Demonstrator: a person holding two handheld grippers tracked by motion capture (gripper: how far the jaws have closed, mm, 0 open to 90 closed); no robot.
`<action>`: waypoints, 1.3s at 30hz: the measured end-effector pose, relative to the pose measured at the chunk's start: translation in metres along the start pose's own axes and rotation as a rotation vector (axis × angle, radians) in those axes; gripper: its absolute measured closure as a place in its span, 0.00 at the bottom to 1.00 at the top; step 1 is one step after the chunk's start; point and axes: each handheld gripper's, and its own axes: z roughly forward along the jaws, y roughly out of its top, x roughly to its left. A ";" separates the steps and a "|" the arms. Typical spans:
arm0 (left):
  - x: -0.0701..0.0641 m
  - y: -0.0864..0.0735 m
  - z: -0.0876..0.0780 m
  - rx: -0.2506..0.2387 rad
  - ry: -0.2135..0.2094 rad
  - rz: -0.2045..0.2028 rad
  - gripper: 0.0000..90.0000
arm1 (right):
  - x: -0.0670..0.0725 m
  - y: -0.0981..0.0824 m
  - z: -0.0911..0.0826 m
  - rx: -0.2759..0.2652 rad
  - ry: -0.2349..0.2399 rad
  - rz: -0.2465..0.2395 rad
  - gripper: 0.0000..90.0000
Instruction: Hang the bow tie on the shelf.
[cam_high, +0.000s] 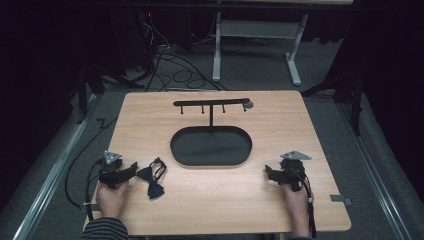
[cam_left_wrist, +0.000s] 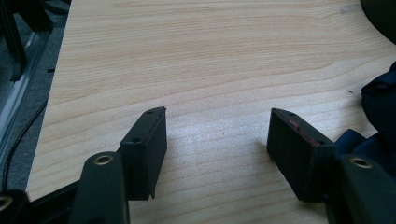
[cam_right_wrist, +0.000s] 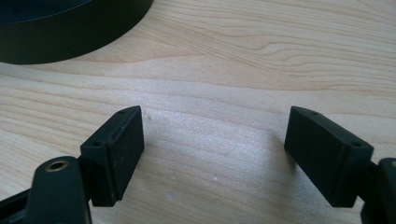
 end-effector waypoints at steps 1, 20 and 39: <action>0.000 0.000 0.000 0.000 0.000 0.000 0.43 | 0.000 0.000 0.000 0.000 0.000 0.000 0.23; 0.000 0.000 0.000 0.001 -0.002 -0.002 0.43 | 0.001 0.000 0.000 0.000 0.009 -0.011 0.22; 0.005 0.008 -0.023 -0.046 -0.063 -0.031 0.48 | 0.002 0.000 0.001 0.007 0.030 -0.029 0.19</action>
